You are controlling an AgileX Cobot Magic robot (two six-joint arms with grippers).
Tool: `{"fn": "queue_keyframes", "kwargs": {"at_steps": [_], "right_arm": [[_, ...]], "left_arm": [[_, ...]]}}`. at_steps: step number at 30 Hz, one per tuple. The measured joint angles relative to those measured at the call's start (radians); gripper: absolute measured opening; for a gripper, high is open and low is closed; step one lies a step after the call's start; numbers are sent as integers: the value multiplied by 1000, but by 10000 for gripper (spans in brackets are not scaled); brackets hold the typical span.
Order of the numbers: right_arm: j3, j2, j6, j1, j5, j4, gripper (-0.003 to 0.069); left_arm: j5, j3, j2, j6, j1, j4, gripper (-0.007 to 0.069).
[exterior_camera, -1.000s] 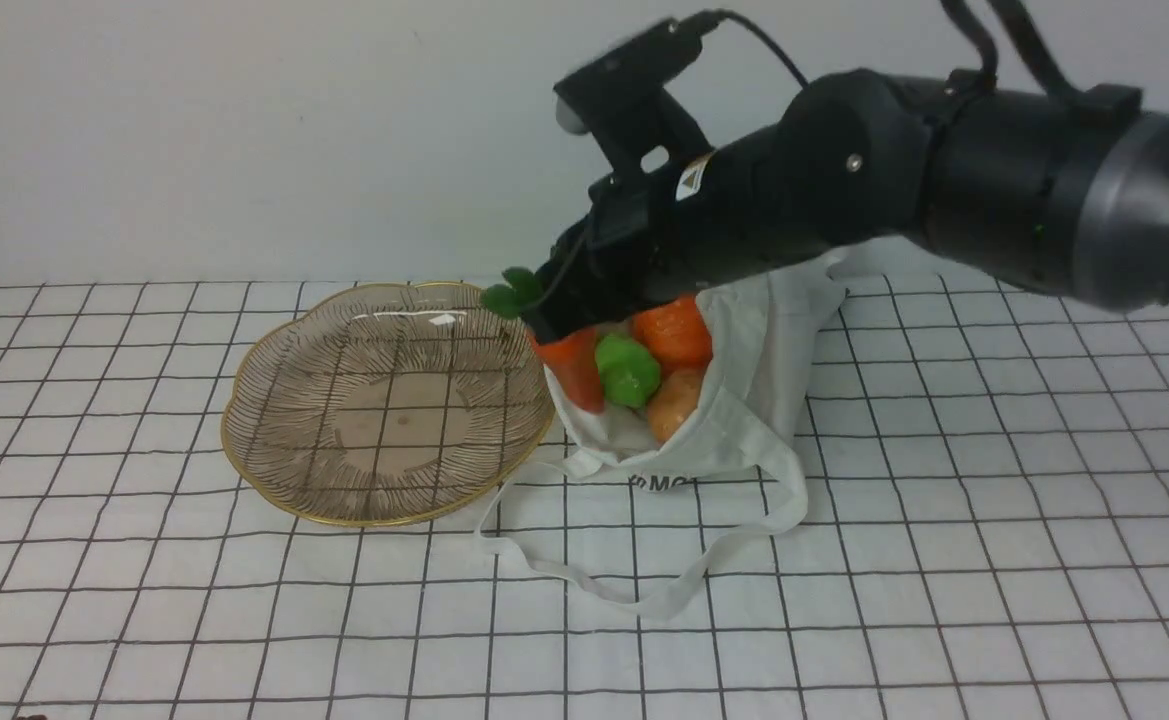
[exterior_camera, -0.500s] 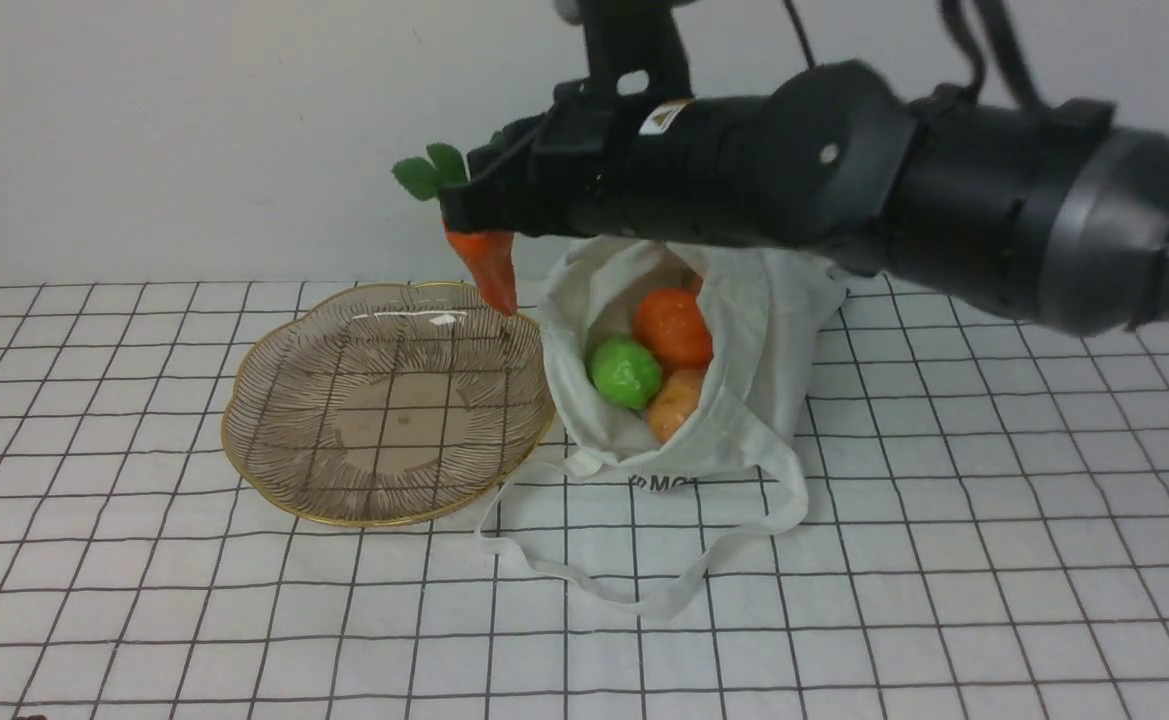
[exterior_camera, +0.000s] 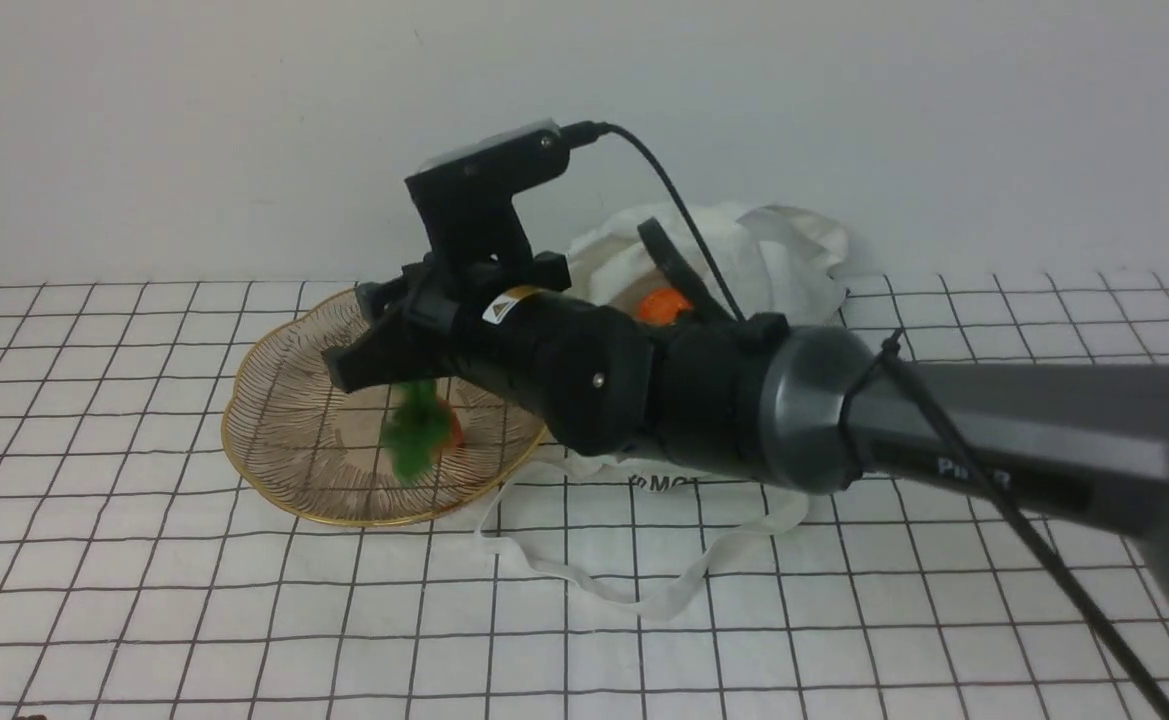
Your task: Take vegetables from bag on white checkered tablecloth place on plate.
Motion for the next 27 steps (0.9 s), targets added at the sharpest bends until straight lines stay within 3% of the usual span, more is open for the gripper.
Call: {"fn": "queue_keyframes", "kwargs": {"at_steps": [5,8,11,15,23,27], "right_arm": [[0,-38,0,-12,156,0,565],[0,-108,0,-39,296,-6,605],[0,-180,0,-76,416,-17,594],[0,-304,46,-157,648,-62,499],[0,-566,292,-318,1144,-338,138],[0,-689,381,-379,1312,-462,14]], "left_arm": [[0,0,0,0,0,0,-8],[0,0,0,0,0,0,-8],[0,0,0,0,0,0,-8],[0,0,0,0,0,0,-8],[0,0,0,0,0,0,-8],[0,0,0,0,0,0,-8]]}}
